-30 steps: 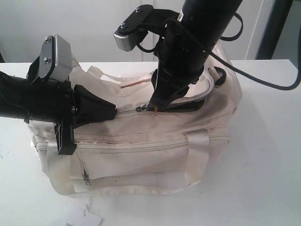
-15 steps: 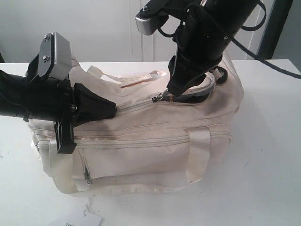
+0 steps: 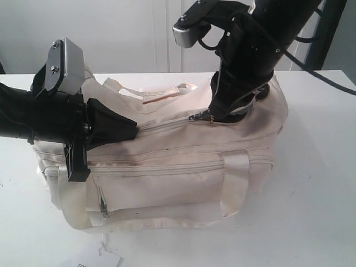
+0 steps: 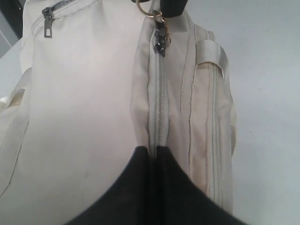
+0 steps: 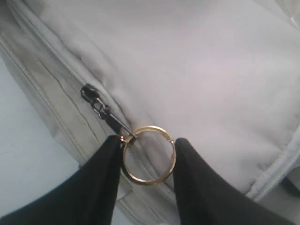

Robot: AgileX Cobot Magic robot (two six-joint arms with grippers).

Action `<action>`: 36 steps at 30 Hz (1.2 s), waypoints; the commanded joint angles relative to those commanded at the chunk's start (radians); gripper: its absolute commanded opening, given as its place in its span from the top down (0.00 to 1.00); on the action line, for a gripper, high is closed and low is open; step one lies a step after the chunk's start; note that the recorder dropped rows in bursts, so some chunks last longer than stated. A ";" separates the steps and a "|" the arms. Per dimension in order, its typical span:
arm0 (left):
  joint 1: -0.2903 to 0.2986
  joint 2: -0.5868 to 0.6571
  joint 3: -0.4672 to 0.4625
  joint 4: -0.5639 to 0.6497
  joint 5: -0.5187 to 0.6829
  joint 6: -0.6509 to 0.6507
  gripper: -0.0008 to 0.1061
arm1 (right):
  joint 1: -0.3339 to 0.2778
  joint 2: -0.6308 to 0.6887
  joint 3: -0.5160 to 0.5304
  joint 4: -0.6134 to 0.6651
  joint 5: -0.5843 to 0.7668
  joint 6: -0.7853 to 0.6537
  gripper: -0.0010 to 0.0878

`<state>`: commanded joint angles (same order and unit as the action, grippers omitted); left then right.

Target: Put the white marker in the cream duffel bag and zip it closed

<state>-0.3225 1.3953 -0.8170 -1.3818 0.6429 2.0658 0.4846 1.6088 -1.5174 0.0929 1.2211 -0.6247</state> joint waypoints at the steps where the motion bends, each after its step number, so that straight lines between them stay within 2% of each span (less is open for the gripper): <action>1: 0.000 0.000 0.000 0.000 0.000 0.000 0.99 | 0.000 -0.002 0.005 0.000 0.000 0.000 0.99; 10: 0.000 0.000 0.000 0.000 0.004 -0.002 0.99 | -0.002 -0.002 0.004 0.000 0.000 0.000 0.99; 19: 0.000 0.000 0.000 0.000 0.004 -0.006 0.99 | -0.050 -0.002 0.004 0.004 0.000 0.000 0.99; 28: 0.000 0.000 0.000 0.000 0.004 -0.008 0.99 | -0.049 -0.003 0.004 -0.007 0.000 0.000 0.99; 36: 0.000 0.000 0.000 0.000 0.004 -0.010 0.99 | -0.097 -0.003 0.004 0.004 0.000 0.000 0.99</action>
<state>-0.3225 1.3953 -0.8170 -1.3818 0.6465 2.0554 0.3880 1.6054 -1.5130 0.0969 1.2211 -0.6247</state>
